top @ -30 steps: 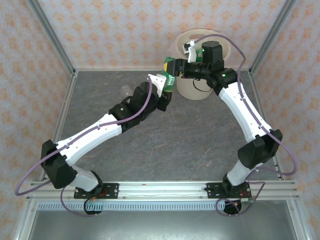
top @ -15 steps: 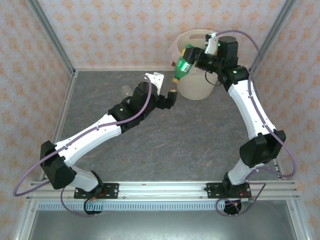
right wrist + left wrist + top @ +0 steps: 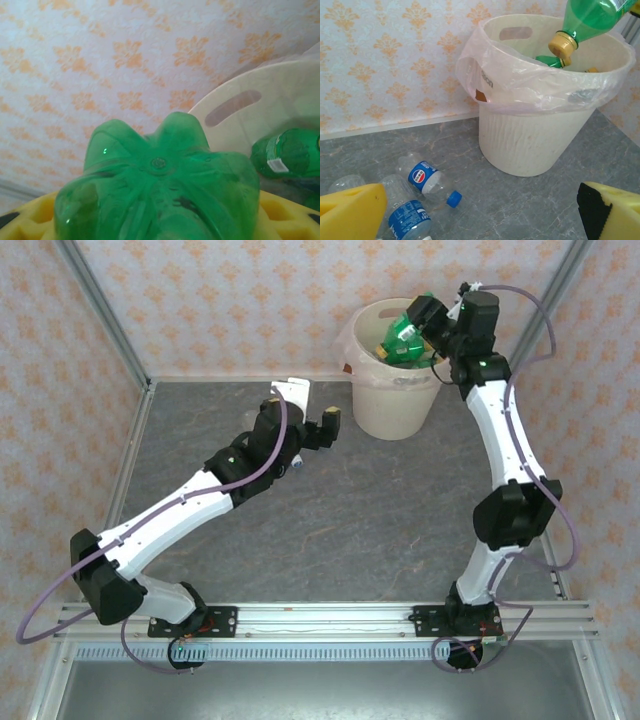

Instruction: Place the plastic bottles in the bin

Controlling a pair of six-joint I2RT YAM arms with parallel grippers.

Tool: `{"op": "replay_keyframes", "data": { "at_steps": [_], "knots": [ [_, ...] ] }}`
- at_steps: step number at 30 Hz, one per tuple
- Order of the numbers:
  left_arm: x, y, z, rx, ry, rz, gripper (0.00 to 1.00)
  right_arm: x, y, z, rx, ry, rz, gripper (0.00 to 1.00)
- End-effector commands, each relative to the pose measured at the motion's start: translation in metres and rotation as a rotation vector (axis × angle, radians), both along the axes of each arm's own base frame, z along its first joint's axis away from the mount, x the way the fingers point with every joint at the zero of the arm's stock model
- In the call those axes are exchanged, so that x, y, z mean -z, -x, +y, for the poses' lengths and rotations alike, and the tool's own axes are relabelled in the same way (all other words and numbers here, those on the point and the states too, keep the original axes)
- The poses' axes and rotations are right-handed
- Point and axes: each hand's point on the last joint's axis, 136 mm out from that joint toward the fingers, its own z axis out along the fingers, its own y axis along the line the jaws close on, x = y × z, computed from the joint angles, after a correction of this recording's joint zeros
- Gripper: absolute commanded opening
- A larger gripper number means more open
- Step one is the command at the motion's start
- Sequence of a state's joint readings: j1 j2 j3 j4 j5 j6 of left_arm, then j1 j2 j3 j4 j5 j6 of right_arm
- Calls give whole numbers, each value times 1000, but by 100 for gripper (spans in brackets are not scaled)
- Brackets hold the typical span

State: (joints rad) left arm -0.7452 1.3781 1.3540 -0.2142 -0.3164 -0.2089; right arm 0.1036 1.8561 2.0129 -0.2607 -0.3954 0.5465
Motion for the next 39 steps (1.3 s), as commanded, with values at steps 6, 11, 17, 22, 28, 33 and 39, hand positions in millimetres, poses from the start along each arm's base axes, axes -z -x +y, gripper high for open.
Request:
{"op": "replay_keyframes", "data": {
  "at_steps": [6,11,17,22,28,33,39],
  "knots": [
    [-13,9,30,-75,49,-16,99,-10,-51,-15,108,-76,-54,55],
    [-12,9,43,-110,58,-5,99,-5,-73,-7,81,-88,-53,61],
    [-9,7,52,-135,73,3,99,-4,-74,1,41,-100,-48,100],
    [-5,1,55,-148,89,15,99,-23,-60,-2,44,-76,-73,100],
    [9,-8,61,-188,106,49,99,-46,-38,-4,39,-41,-100,100],
    [41,-20,84,-274,145,130,99,-61,-13,-3,18,-7,-109,100],
    [90,-32,114,-365,264,266,97,-73,24,1,-6,54,-130,100]
  ]
}}
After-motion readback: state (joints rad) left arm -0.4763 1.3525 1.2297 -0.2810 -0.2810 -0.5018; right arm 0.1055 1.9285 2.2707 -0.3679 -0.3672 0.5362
